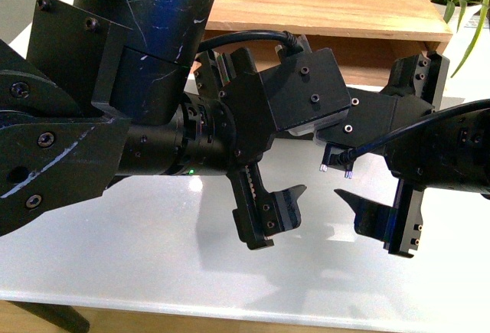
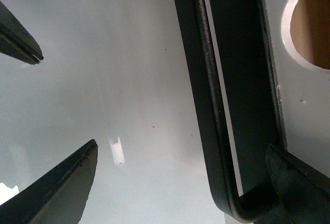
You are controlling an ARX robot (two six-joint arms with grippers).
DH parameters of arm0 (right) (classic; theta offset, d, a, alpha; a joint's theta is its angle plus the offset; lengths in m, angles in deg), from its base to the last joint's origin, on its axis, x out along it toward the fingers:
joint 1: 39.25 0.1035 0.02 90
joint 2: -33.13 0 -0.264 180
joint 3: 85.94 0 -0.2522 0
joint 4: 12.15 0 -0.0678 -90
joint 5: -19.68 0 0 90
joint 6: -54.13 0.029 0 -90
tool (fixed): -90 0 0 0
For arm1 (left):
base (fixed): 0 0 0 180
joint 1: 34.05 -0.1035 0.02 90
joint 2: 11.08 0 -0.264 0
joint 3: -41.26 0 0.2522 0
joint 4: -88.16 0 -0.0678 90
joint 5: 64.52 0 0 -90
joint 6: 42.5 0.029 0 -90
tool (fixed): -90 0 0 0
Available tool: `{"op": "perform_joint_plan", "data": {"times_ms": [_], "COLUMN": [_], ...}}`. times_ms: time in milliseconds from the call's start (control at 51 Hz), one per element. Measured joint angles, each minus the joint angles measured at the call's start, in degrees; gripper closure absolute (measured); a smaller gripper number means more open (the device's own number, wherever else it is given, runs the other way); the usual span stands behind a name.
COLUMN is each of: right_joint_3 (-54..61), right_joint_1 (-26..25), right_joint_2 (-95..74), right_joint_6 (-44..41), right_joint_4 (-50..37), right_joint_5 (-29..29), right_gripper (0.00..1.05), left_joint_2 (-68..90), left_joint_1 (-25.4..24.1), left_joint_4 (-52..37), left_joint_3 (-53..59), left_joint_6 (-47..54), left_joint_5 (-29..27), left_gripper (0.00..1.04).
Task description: Close drawer sideways
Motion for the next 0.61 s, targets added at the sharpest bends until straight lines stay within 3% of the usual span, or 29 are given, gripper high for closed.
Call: {"op": "perform_joint_plan", "data": {"times_ms": [608], "right_joint_3": [-1.84], "right_joint_1": [0.59], "right_joint_2": [-3.15], "right_joint_6": [0.07], "right_joint_4": [0.09], "right_joint_5": [0.0], "right_gripper": [0.09], "left_joint_2": [2.95], "left_joint_1": [-0.46], "left_joint_4": [2.23], "left_joint_3": [-2.49], "left_joint_6": [0.96], "left_joint_5": [0.59], "left_gripper": [0.09]}}
